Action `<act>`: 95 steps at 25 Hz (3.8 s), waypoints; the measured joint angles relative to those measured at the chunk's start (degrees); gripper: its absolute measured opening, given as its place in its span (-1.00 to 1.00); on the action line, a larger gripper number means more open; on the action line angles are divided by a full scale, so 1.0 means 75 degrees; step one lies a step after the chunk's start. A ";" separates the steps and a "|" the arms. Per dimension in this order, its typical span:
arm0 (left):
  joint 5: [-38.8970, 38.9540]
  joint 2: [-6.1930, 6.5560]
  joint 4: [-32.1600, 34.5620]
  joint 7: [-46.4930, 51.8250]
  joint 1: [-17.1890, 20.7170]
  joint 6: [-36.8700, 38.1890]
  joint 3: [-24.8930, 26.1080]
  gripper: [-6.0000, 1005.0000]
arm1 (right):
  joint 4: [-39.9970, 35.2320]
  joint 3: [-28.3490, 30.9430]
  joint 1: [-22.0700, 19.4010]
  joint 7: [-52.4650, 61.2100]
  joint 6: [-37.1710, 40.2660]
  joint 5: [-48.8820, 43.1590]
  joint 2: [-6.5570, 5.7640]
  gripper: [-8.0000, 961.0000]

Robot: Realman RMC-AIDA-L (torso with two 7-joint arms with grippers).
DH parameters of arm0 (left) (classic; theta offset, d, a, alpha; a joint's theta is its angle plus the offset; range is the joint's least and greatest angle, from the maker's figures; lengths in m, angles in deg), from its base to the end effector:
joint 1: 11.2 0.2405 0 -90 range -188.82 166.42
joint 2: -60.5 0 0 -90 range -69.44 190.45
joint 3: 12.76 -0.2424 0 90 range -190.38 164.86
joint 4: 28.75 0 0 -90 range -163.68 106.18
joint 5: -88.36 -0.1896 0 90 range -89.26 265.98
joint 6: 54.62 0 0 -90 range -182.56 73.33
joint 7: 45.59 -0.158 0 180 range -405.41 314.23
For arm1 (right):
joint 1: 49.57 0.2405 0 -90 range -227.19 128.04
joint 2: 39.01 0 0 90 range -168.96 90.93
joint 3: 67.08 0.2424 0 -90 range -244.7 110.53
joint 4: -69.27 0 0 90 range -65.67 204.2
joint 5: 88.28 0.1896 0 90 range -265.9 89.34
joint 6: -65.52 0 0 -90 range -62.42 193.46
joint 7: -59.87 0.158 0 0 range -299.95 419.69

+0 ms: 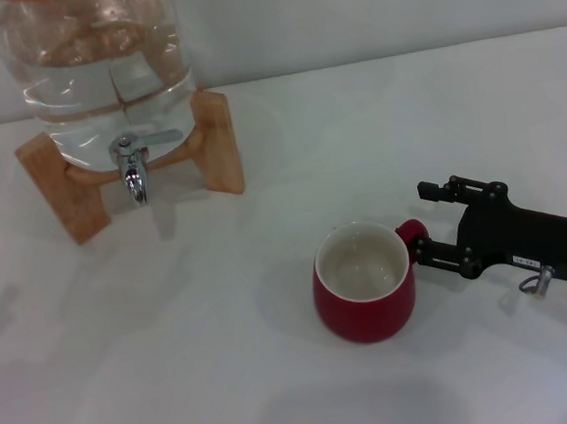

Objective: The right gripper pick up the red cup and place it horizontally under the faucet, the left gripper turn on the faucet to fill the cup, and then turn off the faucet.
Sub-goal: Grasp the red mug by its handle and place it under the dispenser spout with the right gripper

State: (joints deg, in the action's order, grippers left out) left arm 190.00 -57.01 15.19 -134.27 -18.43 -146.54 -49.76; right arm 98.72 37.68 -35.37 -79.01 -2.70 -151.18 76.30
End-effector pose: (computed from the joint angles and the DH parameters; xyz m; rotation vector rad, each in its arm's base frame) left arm -0.2962 0.2536 0.1017 -1.9602 -0.9452 -1.2446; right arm 0.2888 0.2872 -0.0142 -2.3353 0.3088 0.6304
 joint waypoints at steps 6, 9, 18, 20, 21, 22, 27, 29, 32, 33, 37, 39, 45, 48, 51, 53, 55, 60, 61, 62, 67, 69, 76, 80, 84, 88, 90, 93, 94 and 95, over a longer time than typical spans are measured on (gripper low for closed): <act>0.0002 0.0000 0.0000 0.0000 -0.0006 0.0005 0.0000 0.74 | -0.0039 -0.0011 0.0005 0.0003 0.0004 0.0008 -0.0001 0.38; 0.0003 0.0000 0.0000 -0.0001 -0.0014 0.0013 0.0000 0.74 | -0.0045 -0.0019 0.0011 0.0003 0.0004 0.0009 0.0000 0.38; -0.0001 0.0000 -0.0006 0.0000 -0.0020 0.0026 0.0000 0.74 | -0.0061 -0.0024 0.0017 0.0072 0.0004 0.0009 0.0000 0.38; -0.0003 0.0000 -0.0006 0.0000 -0.0020 0.0023 0.0000 0.74 | -0.0066 -0.0025 0.0017 0.0093 0.0003 0.0008 0.0000 0.38; -0.0003 0.0000 -0.0005 -0.0001 -0.0015 0.0019 0.0000 0.74 | -0.0070 -0.0024 0.0017 0.0095 0.0004 0.0008 0.0000 0.38; -0.0003 0.0001 -0.0004 -0.0001 -0.0009 0.0017 0.0000 0.74 | -0.0073 -0.0024 0.0017 0.0096 0.0003 0.0008 0.0001 0.35; 0.0015 0.0000 -0.0001 -0.0001 0.0017 -0.0002 0.0000 0.74 | -0.0074 -0.0077 0.0017 0.0097 0.0003 0.0008 0.0000 0.03; 0.0028 0.0000 0.0000 -0.0001 0.0019 -0.0006 0.0000 0.74 | -0.0074 -0.0109 0.0017 0.0097 0.0003 0.0008 0.0000 -0.15; 0.0029 0.0000 0.0000 -0.0001 0.0012 -0.0011 0.0000 0.74 | -0.0075 -0.0184 0.0017 0.0097 0.0000 0.0008 0.0001 -0.26; 0.0029 0.0000 -0.0004 -0.0001 -0.0001 -0.0016 0.0000 0.74 | -0.0074 -0.0203 0.0020 0.0096 -0.0004 0.0023 0.0003 -0.29; 0.0030 -0.0001 -0.0003 0.0009 0.0031 -0.0030 0.0000 0.74 | -0.0074 -0.0467 0.0034 0.0097 -0.0024 0.0325 0.0001 -0.44; 0.0032 -0.0007 0.0000 0.0019 0.0051 -0.0034 0.0000 0.74 | -0.0073 -0.0553 0.0047 0.0097 -0.0025 0.0441 -0.0004 -0.51; 0.0038 -0.0012 0.0001 0.0034 0.0056 -0.0042 0.0000 0.74 | -0.0101 -0.0602 0.0050 0.0096 -0.0051 0.0571 -0.0005 -0.56; 0.0038 -0.0012 0.0000 0.0042 0.0053 -0.0048 0.0000 0.74 | -0.0165 -0.0619 0.0054 0.0097 -0.0094 0.0673 0.0001 -0.59; 0.0038 -0.0012 0.0000 0.0046 0.0045 -0.0055 0.0000 0.74 | -0.0259 -0.0760 0.0056 0.0078 -0.0180 0.0975 0.0006 -0.62; 0.0041 -0.0012 0.0000 0.0047 0.0051 -0.0073 0.0000 0.74 | -0.0277 -0.0865 0.0058 0.0045 -0.0191 0.1158 0.0007 -0.62; 0.0042 -0.0012 0.0001 0.0047 0.0055 -0.0089 0.0000 0.74 | -0.0282 -0.0944 0.0060 0.0029 -0.0192 0.1292 0.0008 -0.62; 0.0037 -0.0012 0.0001 0.0047 0.0025 -0.0118 0.0000 0.74 | -0.0283 -0.1221 0.0071 -0.0007 -0.0139 0.1707 0.0012 -0.63; 0.0031 -0.0012 0.0000 0.0047 0.0013 -0.0119 0.0000 0.74 | -0.0279 -0.1320 0.0079 -0.0012 -0.0078 0.1807 0.0012 -0.63; 0.0028 -0.0012 0.0000 0.0047 0.0004 -0.0119 0.0000 0.74 | -0.0270 -0.1392 0.0093 -0.0015 -0.0020 0.1882 0.0012 -0.63; 0.0017 -0.0012 0.0001 0.0047 0.0020 -0.0119 0.0000 0.74 | -0.0178 -0.2094 0.0295 -0.0069 0.0448 0.2445 0.0012 -0.63; 0.0011 -0.0012 0.0000 0.0047 0.0026 -0.0129 0.0000 0.74 | -0.0170 -0.2402 0.0400 -0.0165 0.0658 0.2724 0.0012 -0.63; -0.0009 0.0007 0.0008 0.0042 0.0065 -0.0230 -0.0006 0.74 | -0.0172 -0.3005 0.0647 -0.0282 0.1067 0.3338 0.0012 -0.63; -0.0044 0.0012 0.0014 -0.0042 0.0114 -0.0238 -0.0004 0.74 | -0.0175 -0.3010 0.0667 -0.0286 0.1076 0.3352 0.0012 -0.63; -0.0124 -0.0011 0.0014 -0.0355 0.0265 -0.0167 0.0001 0.74 | -0.0175 -0.3002 0.0682 -0.0261 0.1071 0.3378 0.0012 -0.63; -0.0299 -0.0035 -0.0053 -0.0441 0.0387 0.0083 0.0099 0.74 | -0.0175 -0.3011 0.0691 -0.0257 0.1066 0.3513 0.0011 -0.63; -0.0477 -0.0067 -0.0067 -0.0456 0.0423 0.0186 0.0215 0.74 | -0.0175 -0.3011 0.0697 -0.0252 0.1067 0.3523 0.0012 -0.63; -0.0813 -0.0136 -0.0071 -0.0486 0.0441 0.0257 0.0491 0.74 | -0.0172 -0.3010 0.0781 -0.0222 0.1070 0.3533 0.0012 -0.63; -0.0911 -0.0157 -0.0071 -0.0488 0.0442 0.0262 0.0574 0.74 | -0.0167 -0.3010 0.0805 -0.0218 0.1070 0.3538 0.0012 -0.63; -0.0984 -0.0169 -0.0071 -0.0486 0.0441 0.0263 0.0634 0.74 | -0.0153 -0.3021 0.0837 -0.0197 0.1071 0.3544 0.0016 -0.63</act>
State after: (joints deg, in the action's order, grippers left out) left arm 182.62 -58.28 14.66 -137.91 -15.12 -144.58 -45.00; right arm 97.57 15.02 -29.09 -80.50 5.33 -124.59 76.41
